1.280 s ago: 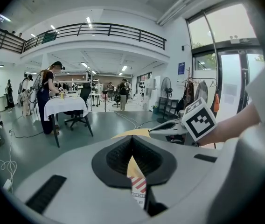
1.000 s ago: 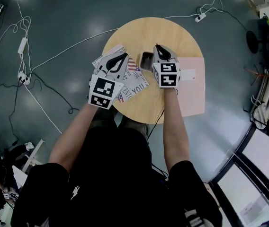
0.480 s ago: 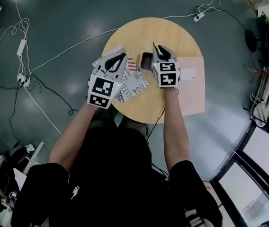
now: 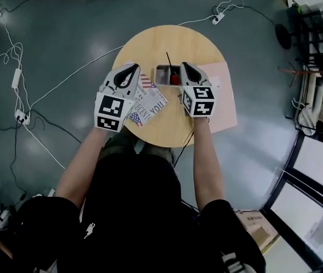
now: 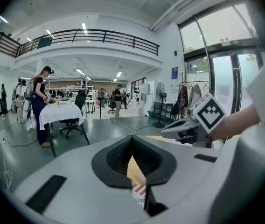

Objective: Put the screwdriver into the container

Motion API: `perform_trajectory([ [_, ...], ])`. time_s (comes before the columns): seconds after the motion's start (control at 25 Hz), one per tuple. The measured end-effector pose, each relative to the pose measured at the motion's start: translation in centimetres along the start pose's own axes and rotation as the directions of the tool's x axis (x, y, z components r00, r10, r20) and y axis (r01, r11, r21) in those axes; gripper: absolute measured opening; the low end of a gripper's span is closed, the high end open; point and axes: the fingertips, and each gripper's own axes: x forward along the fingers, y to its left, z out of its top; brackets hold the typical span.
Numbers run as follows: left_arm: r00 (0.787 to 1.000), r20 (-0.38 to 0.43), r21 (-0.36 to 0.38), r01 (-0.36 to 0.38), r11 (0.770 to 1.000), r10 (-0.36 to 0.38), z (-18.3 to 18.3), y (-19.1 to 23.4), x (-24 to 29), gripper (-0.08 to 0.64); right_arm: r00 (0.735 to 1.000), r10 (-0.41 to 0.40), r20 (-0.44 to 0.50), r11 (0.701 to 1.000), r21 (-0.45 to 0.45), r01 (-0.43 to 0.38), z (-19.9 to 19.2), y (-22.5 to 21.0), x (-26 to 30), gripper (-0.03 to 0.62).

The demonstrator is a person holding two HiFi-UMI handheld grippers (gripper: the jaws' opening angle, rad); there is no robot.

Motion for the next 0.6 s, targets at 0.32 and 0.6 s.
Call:
perform_trajectory([
  [0.32,0.996,0.059,0.048,0.060,0.997,-0.063,2.7,-1.4,-1.3,0.002,0.991,-0.074,0.112,0.991,0.121,0.060,2.4,-0.1,-7.3,0.002],
  [0.6,0.991,0.083,0.096,0.100,0.990,-0.108,5.0,-3.3,-2.6,0.002,0.972,-0.133,0.195,0.978,0.186,0.096,4.3,0.9,-13.7,0.002],
])
